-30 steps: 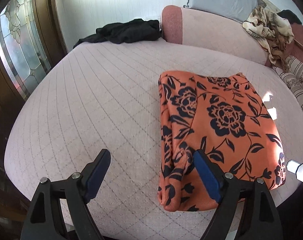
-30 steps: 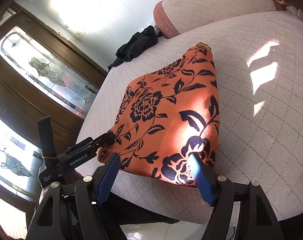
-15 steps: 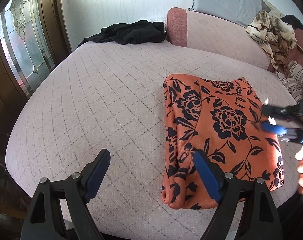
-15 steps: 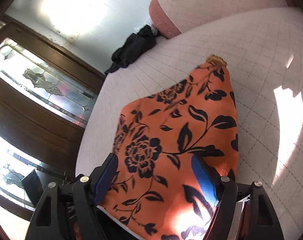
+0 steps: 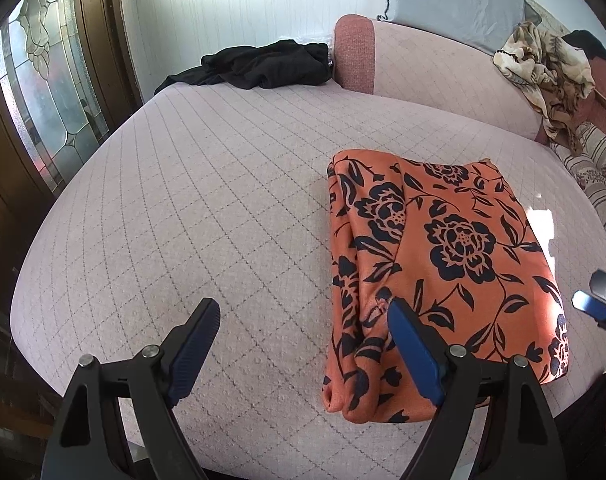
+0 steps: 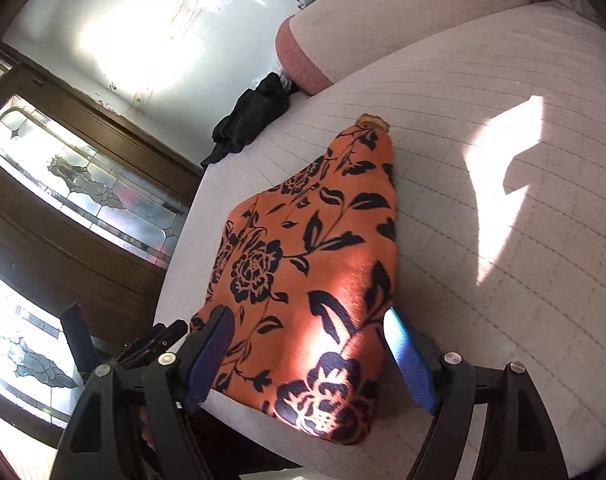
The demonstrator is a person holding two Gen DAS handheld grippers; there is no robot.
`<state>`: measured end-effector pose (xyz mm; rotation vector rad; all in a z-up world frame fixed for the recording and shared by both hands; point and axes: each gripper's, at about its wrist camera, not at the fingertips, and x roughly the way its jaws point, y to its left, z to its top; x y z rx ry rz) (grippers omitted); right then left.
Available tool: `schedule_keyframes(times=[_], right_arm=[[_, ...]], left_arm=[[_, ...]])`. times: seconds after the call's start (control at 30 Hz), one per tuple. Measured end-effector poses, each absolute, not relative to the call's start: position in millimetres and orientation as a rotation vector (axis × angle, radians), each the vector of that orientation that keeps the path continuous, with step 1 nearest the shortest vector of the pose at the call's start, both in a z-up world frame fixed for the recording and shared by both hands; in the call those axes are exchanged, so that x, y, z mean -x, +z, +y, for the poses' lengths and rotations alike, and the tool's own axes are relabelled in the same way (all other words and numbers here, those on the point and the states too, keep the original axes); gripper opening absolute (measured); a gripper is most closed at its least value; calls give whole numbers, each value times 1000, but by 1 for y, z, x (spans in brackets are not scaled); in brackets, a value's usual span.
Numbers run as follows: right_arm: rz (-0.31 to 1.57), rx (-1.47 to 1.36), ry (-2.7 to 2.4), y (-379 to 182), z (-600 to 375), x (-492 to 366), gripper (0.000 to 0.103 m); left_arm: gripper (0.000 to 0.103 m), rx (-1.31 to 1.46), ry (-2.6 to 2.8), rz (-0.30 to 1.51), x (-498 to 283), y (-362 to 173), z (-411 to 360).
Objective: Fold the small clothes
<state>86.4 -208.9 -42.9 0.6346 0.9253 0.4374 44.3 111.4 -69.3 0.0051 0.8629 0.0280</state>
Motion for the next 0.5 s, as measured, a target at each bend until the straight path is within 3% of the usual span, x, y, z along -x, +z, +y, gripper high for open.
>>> schedule_keyframes(times=[0.5], right_arm=[[1026,-754,425,-88,-211,-94,80]], left_arm=[[86,42,-26,852,-65,-72,99]])
